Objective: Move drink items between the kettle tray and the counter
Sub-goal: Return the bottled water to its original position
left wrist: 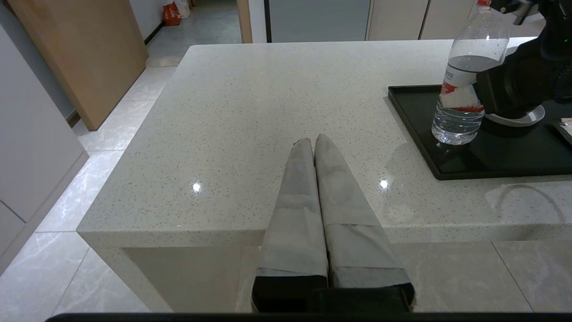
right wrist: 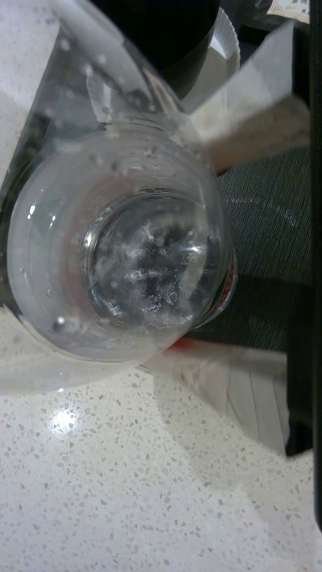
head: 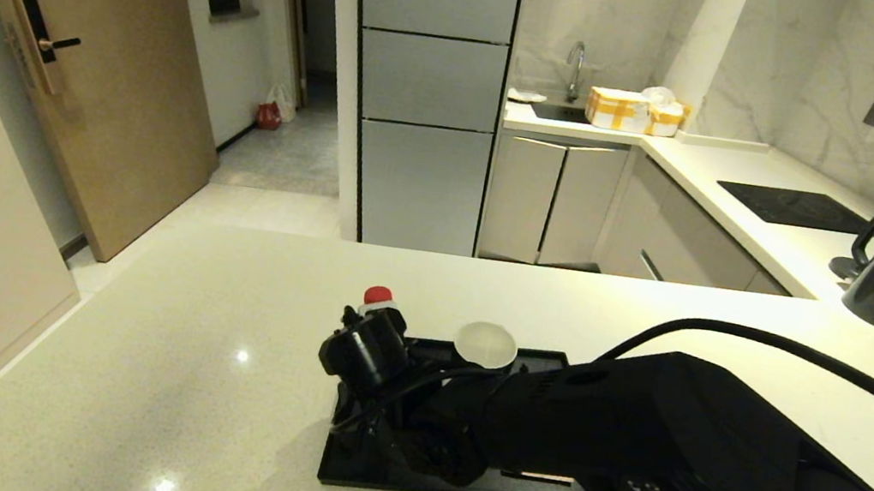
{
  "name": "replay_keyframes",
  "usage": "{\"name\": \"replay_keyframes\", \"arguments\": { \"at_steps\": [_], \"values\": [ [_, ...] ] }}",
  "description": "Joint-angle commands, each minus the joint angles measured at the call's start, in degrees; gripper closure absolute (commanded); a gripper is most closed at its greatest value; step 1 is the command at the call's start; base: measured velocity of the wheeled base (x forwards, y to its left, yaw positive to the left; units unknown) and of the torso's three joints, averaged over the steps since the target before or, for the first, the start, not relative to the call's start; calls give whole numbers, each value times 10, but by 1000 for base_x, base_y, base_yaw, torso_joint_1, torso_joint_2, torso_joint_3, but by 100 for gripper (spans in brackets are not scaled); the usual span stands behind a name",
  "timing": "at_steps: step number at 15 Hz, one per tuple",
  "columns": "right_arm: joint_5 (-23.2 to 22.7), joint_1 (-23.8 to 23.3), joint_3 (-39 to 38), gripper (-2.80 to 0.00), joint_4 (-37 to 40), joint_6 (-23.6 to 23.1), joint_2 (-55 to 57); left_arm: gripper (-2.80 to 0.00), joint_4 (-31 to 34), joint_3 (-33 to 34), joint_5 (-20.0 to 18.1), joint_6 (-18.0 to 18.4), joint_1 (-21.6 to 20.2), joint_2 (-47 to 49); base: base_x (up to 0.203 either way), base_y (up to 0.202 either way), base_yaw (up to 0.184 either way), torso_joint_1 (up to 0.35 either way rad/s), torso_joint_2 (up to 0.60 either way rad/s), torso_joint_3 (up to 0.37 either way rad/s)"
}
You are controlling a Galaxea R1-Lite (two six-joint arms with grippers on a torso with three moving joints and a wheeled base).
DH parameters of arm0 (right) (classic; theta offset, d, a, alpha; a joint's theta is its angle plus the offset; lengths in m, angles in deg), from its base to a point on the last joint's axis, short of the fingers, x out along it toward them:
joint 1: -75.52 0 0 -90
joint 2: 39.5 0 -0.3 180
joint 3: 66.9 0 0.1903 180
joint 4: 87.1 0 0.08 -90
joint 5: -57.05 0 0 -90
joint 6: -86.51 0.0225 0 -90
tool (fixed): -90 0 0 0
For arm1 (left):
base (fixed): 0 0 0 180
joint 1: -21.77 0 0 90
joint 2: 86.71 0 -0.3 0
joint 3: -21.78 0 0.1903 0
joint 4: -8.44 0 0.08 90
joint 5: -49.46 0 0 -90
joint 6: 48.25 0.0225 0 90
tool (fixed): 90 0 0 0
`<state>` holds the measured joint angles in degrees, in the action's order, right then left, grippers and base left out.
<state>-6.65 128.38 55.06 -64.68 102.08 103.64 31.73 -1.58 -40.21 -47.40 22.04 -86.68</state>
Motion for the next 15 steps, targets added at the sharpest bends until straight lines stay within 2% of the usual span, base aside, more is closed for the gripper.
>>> {"name": "replay_keyframes", "arguments": {
  "at_steps": [1, 5, 10, 15],
  "values": [
    [2, 2, -9, -280, 0, 1, -9, 0, 0, 1, 0, 0, 0, -1, 0, 0, 0, 0, 0, 0],
    [2, 9, -65, -280, -20, 0, -34, 0, 0, 1, 0, 0, 0, -1, 0, 0, 0, 0, 0, 0],
    [-5, 27, -175, -280, -35, 2, -121, 0, 0, 1, 0, 0, 0, -1, 0, 0, 0, 0, 0, 0],
    [-6, 32, -243, -280, -36, 3, -205, 0, 0, 1, 0, 0, 0, -1, 0, 0, 0, 0, 0, 0]
  ]
}}
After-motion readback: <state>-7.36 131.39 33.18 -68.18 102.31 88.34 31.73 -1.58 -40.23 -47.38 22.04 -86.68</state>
